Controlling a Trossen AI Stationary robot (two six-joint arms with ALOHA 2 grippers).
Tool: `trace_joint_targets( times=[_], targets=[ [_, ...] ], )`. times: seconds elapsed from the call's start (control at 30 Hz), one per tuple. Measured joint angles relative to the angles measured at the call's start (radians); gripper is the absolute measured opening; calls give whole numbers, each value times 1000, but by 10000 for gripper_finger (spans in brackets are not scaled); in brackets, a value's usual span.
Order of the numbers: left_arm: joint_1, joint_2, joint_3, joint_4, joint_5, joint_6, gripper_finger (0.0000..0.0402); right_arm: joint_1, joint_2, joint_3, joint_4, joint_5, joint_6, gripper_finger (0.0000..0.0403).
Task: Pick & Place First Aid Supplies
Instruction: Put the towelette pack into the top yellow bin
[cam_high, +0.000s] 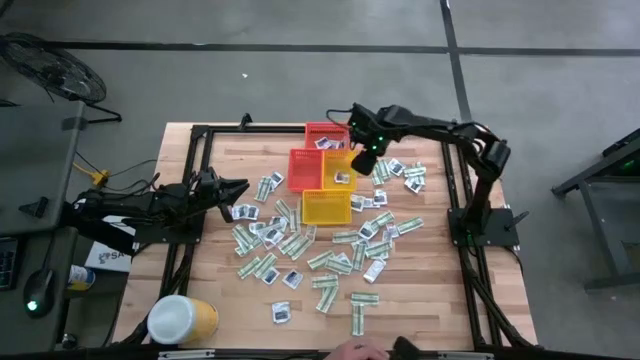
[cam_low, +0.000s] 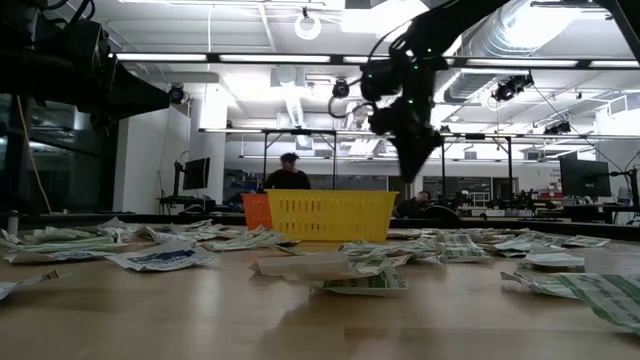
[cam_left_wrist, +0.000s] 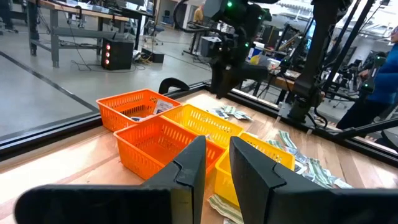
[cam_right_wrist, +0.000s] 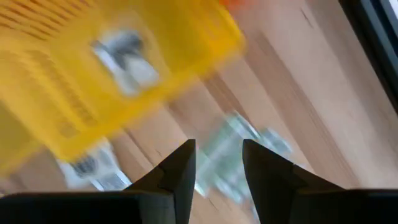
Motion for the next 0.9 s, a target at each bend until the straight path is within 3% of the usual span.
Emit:
trace_joint_targets(
  times=[0.23, 0.5, 0.9],
  targets=[
    [0, 0, 0, 0, 0, 0, 73, -84, -10, -37, -115, 41, 90, 126],
    [0, 0, 0, 0, 0, 0, 73, -162, -31, -186, -57, 34, 40, 126],
    [0, 0, 0, 0, 0, 0, 73, -258, -31, -284, 69, 2, -37, 126]
  ],
)
